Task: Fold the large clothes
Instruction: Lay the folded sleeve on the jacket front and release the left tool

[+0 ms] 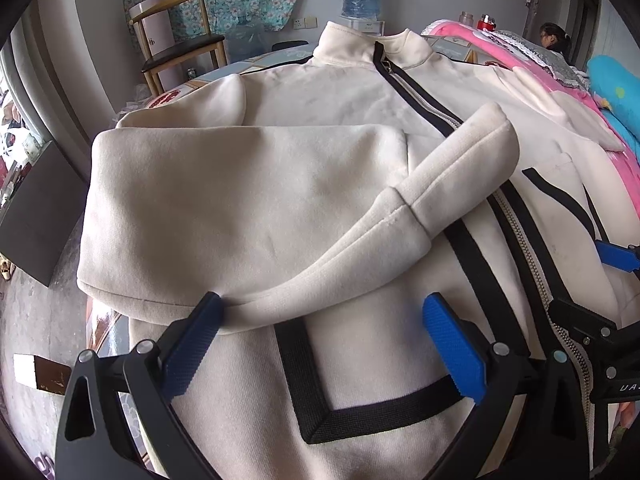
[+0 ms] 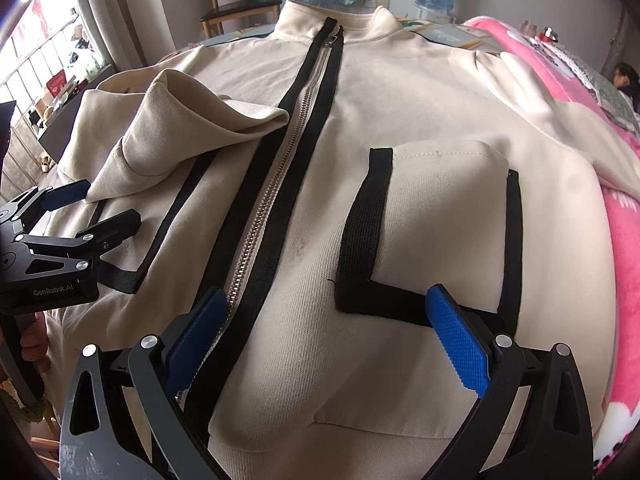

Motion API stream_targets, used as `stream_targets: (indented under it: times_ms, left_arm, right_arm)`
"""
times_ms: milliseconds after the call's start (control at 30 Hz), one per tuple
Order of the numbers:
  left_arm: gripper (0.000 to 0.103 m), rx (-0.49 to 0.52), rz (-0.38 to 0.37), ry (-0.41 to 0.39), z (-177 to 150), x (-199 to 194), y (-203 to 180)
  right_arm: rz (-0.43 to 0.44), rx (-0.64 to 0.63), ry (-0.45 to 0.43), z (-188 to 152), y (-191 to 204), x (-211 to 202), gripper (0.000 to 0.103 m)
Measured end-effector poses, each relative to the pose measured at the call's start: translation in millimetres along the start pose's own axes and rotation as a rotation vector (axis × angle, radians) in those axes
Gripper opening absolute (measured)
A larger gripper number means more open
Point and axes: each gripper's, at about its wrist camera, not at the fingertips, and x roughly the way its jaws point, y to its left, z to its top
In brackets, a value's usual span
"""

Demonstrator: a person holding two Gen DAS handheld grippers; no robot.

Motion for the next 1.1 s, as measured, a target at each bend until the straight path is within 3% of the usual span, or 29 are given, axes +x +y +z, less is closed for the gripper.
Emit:
stream_targets:
  times_ms: [867,1100]
  left_arm:
    - [0.098,0.012,-0.004,0.002,1.6,0.7,-0.4]
    - [0.098,-0.003,-0.006,-0.014,5.6,-8.2,7.0]
  right_arm:
    - [0.006,-0.002,0.006,0.5,-0.4,1.9,0.096]
    - [0.102,-0.029,0.036,3.7,-14.6,-7.8,0.096]
